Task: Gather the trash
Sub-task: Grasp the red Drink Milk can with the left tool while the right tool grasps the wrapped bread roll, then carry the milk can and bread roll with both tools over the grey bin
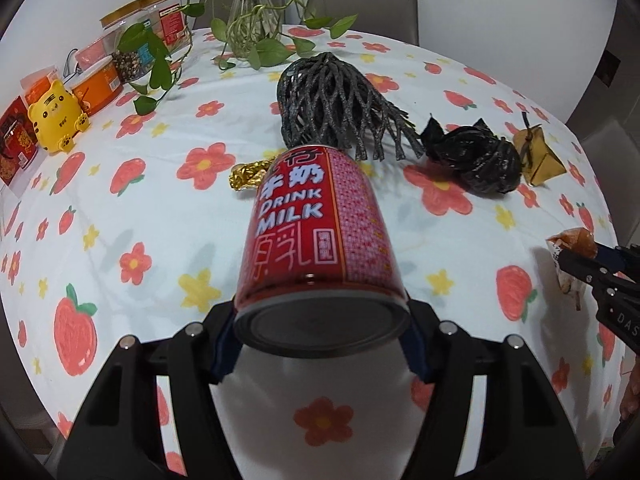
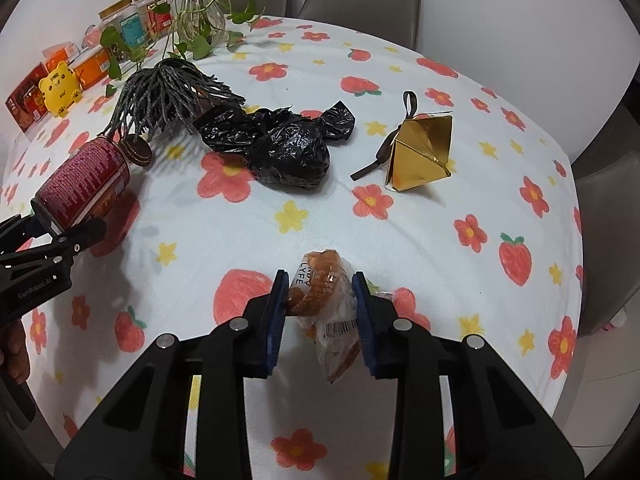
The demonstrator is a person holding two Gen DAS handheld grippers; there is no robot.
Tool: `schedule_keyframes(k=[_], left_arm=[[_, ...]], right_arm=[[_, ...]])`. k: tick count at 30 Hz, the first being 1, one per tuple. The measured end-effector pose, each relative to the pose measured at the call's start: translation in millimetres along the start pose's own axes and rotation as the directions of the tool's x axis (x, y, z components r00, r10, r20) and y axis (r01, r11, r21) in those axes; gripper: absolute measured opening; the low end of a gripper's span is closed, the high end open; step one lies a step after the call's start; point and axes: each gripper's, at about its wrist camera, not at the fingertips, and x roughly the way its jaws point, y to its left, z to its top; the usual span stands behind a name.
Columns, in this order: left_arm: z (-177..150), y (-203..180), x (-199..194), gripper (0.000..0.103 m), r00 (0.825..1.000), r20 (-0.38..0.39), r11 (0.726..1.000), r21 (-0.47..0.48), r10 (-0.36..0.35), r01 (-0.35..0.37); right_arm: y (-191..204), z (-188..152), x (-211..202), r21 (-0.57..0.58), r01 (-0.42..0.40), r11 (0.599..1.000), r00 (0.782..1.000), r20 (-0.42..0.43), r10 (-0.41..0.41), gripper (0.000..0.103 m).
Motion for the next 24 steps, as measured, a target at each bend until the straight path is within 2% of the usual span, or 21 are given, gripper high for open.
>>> schedule_keyframes(k=[6, 12, 18, 21, 24], left_arm=[[-11.4, -22.6, -23.0, 0.065, 0.997, 0.018, 0.994, 0.082, -0.074, 0.072], [-16.3, -61.3, -45.6, 0.065, 0.986, 0.048, 0.966, 0.212, -0.162, 0.148], [-22.4, -112.4, -67.6, 0.065, 0.961, 0.053, 0.911, 0.337, -0.27, 0.238], [-30.0, -145.1, -81.0, 0.065, 0.944, 0.045, 0.87, 0.404, -0.327, 0.283], [-42.8, -185.7, -96.3, 0.065, 0.922, 0.027, 0.816, 0.475, -0.387, 0.328]], right_arm=[[-0.6, -14.1, -23.5, 0.043, 0.001, 0.999, 1.0, 0.022, -0.002, 0.024], [-16.3, -32.7, -53.0, 0.125, 0.03, 0.992, 0.997, 0.06, -0.038, 0.023], [-46.7, -64.8, -89.9, 0.251, 0.072, 0.965, 0.991, 0.092, -0.098, 0.023], [-67.2, -90.1, -113.1, 0.316, 0.109, 0.943, 0.984, 0.101, -0.147, 0.023], [-96.2, -125.3, -141.6, 0.395, 0.155, 0.906, 0.973, 0.099, -0.21, 0.023]])
